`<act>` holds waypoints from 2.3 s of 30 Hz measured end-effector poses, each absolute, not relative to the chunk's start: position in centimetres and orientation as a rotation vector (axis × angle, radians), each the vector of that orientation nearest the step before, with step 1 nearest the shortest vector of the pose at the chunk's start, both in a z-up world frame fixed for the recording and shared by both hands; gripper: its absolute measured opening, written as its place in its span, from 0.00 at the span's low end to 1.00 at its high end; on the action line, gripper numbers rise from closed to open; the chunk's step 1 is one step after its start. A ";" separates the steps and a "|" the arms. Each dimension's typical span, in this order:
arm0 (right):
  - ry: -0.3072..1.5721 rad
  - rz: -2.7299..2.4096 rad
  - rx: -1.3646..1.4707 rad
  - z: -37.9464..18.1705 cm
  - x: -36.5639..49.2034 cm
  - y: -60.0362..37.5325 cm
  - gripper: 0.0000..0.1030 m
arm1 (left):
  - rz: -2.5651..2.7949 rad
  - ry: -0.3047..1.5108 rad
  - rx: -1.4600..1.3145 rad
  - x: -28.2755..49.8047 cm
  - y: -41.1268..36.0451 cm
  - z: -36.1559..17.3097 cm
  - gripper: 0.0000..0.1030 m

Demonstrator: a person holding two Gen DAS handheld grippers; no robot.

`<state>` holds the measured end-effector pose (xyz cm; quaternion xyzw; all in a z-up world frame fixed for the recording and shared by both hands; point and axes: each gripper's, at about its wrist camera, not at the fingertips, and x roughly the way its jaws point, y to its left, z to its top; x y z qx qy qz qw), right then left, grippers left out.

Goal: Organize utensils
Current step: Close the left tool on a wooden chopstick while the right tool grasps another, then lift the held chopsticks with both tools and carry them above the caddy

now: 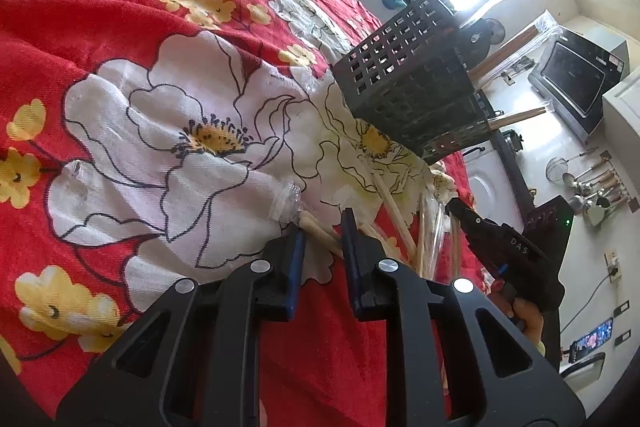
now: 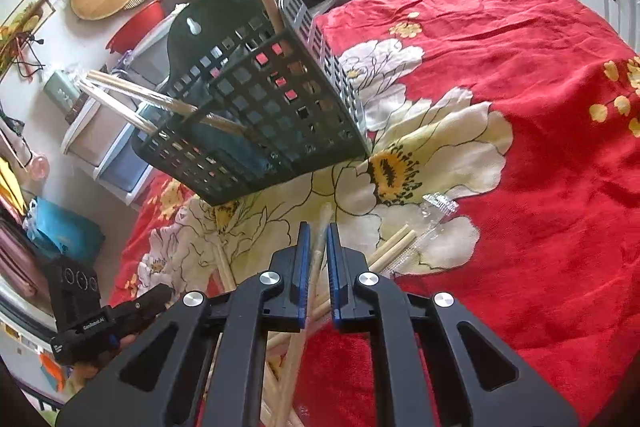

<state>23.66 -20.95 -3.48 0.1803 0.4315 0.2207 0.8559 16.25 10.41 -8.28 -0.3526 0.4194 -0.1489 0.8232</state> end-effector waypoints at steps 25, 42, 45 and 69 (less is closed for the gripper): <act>0.731 0.519 0.380 2.5 21.4 -21.1 0.06 | -0.274 0.619 -0.806 13.4 15.8 -0.9 0.04; 0.532 0.599 0.345 9.0 18.0 -20.2 0.06 | -0.339 0.471 -0.660 12.2 12.7 5.6 0.03; 0.488 0.589 0.341 9.9 17.5 -20.4 0.06 | -0.350 0.456 -0.641 12.2 12.1 6.3 0.03; 0.304 0.477 0.315 12.7 16.4 -23.7 0.06 | -0.452 0.431 -0.507 15.5 5.8 9.4 0.03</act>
